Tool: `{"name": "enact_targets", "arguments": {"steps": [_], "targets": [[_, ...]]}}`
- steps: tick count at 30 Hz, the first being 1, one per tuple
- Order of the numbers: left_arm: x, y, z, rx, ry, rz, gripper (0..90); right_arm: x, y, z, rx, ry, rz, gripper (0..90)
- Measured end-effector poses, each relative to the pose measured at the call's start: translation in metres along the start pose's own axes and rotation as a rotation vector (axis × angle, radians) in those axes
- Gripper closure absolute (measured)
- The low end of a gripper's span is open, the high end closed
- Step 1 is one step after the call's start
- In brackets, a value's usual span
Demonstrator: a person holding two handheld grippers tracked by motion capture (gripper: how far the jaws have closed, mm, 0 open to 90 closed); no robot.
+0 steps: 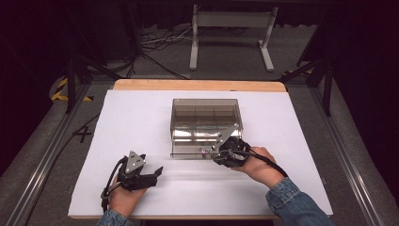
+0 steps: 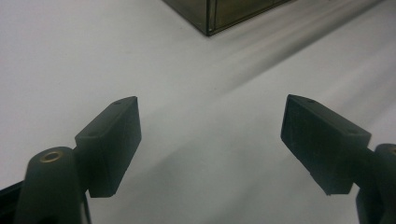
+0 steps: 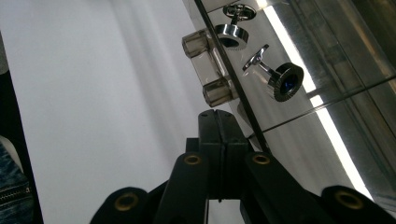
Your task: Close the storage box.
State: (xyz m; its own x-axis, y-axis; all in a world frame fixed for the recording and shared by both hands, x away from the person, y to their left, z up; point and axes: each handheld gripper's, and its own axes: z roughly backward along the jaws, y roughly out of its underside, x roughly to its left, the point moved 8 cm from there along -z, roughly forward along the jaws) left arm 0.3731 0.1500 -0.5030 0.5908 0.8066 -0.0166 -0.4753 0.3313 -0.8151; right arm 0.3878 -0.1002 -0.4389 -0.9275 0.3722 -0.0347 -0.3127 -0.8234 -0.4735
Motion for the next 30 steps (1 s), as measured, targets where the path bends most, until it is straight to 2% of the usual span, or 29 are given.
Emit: {"name": "enact_targets", "arguments": {"steps": [9, 12, 18, 30], "targets": [[0.0, 0.0, 0.0, -0.002, 0.001, 0.001, 20.9, -0.002, -0.006, 0.001, -0.002, 0.01, 0.005, 89.9], [0.0, 0.0, 0.0, -0.002, 0.001, 0.002, 20.8, -0.006, -0.008, 0.003, -0.01, 0.021, -0.012, 89.9], [0.0, 0.0, 0.0, -0.002, 0.0, 0.001, 20.8, -0.011, -0.011, 0.003, -0.006, 0.038, -0.017, 89.9], [0.0, 0.0, 0.0, -0.001, 0.001, 0.001, 20.8, -0.027, -0.019, 0.002, -0.037, 0.073, -0.029, 89.8]]}}
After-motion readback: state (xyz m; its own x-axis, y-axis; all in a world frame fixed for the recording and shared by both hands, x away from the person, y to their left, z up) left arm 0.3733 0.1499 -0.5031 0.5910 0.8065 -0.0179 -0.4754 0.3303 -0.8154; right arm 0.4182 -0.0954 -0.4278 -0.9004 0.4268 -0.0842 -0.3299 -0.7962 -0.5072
